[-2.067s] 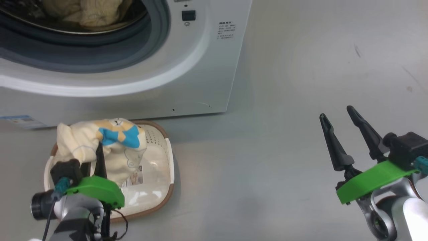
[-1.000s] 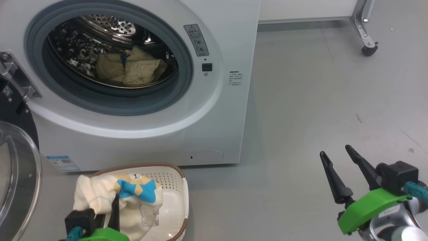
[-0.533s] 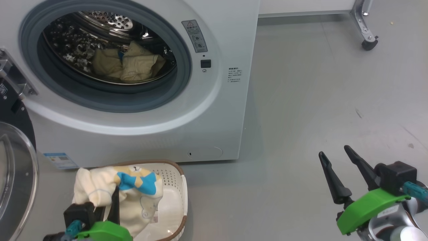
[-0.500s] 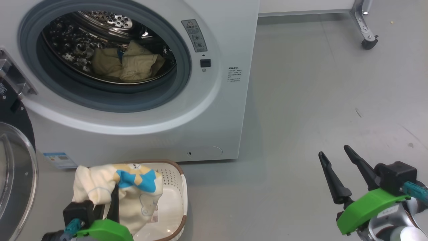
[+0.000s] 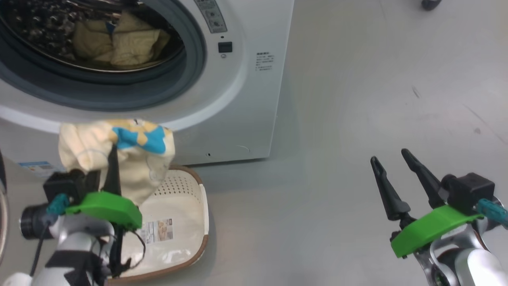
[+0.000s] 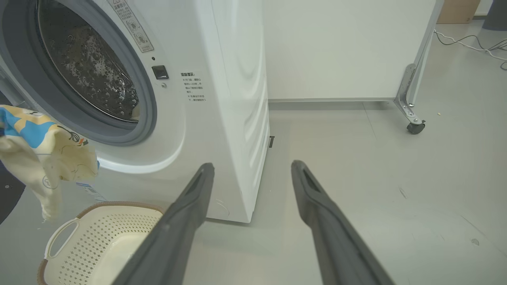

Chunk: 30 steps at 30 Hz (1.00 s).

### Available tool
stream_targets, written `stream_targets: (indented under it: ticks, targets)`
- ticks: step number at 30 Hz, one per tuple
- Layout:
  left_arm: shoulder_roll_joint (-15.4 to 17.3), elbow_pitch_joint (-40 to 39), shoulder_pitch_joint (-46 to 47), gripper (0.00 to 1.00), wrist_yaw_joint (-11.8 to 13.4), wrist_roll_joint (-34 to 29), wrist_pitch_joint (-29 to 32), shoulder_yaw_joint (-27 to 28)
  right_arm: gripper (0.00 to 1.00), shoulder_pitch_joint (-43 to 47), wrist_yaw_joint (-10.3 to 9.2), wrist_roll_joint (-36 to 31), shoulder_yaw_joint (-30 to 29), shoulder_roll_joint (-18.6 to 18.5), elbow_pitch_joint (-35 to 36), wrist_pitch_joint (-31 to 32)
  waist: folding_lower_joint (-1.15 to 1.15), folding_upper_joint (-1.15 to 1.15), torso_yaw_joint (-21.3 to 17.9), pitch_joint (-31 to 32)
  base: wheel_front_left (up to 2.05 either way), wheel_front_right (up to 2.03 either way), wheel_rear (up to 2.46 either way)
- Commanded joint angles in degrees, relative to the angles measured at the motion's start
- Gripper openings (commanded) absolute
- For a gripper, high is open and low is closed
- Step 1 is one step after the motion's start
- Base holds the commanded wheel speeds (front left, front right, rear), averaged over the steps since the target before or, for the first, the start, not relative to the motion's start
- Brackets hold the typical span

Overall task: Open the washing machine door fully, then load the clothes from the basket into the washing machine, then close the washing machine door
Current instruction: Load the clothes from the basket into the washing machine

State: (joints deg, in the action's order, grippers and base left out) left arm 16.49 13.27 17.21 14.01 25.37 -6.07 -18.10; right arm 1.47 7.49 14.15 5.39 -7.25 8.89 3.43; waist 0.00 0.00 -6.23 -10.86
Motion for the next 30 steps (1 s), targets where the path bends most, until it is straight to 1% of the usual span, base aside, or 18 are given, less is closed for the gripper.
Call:
stream_targets:
  ticks: [1, 4, 11, 15, 20, 24, 27, 30]
  targets:
    - [2.42, -1.19, 4.3, 0.0, 2.13, -0.08, -0.02, 3.27, 1.0, -2.64, 0.0, 0.39, 1.24, -0.5, 1.81, -0.76, 0.0, 0.0, -2.51, -3.3, 0.0, 0.0, 0.0]
    - [4.16, 0.93, 8.61, 0.0, 1.64, 0.09, 1.86, 4.21, 1.0, -4.15, 0.0, 0.72, 2.21, -0.11, 0.71, -1.9, 0.0, 0.0, -5.03, -6.03, 0.0, 0.0, 0.0]
    - [9.55, 6.49, 19.35, 0.0, -0.66, 0.31, 6.78, 5.99, 1.0, -7.04, 0.0, 1.65, 3.89, 0.87, -2.49, -4.93, 0.0, 0.0, -10.7, -11.8, 0.0, 0.0, 0.0]
    - [11.82, 9.73, 26.62, 0.0, -2.23, 2.04, 9.83, 7.82, 1.0, -8.53, 0.0, 2.14, 4.45, 1.25, -3.71, -6.59, 0.0, 0.0, -12.87, -15.21, 0.0, 0.0, 0.0]
    - [15.95, 13.24, 36.14, 0.0, -4.24, 2.13, 13.38, 8.7, 1.0, -10.67, 0.0, 2.94, 5.32, 1.56, -5.12, -8.55, 0.0, 0.0, -15.04, -19.59, 0.0, 0.0, 0.0]
    - [19.12, 14.68, 44.3, 0.0, -5.46, 1.73, 13.97, 9.7, 1.0, -12.59, 0.0, 3.75, 6.63, 1.97, -6.43, -10.2, 0.0, 0.0, -16.55, -23.42, 0.0, 0.0, 0.0]
    - [21.43, 16.05, 49.51, 0.0, -6.98, 1.15, 13.46, 9.92, 1.0, -13.81, 0.0, 4.44, 7.7, 2.31, -7.73, -11.39, 0.0, 0.0, -17.59, -25.71, 0.0, 0.0, 0.0]
    - [21.99, 17.66, 55.42, 0.0, -8.95, 1.83, 12.17, 10.43, 1.0, -14.81, 0.0, 5.01, 8.21, 2.54, -8.97, -12.58, 0.0, 0.0, -18.13, -27.86, 0.0, 0.0, 0.0]
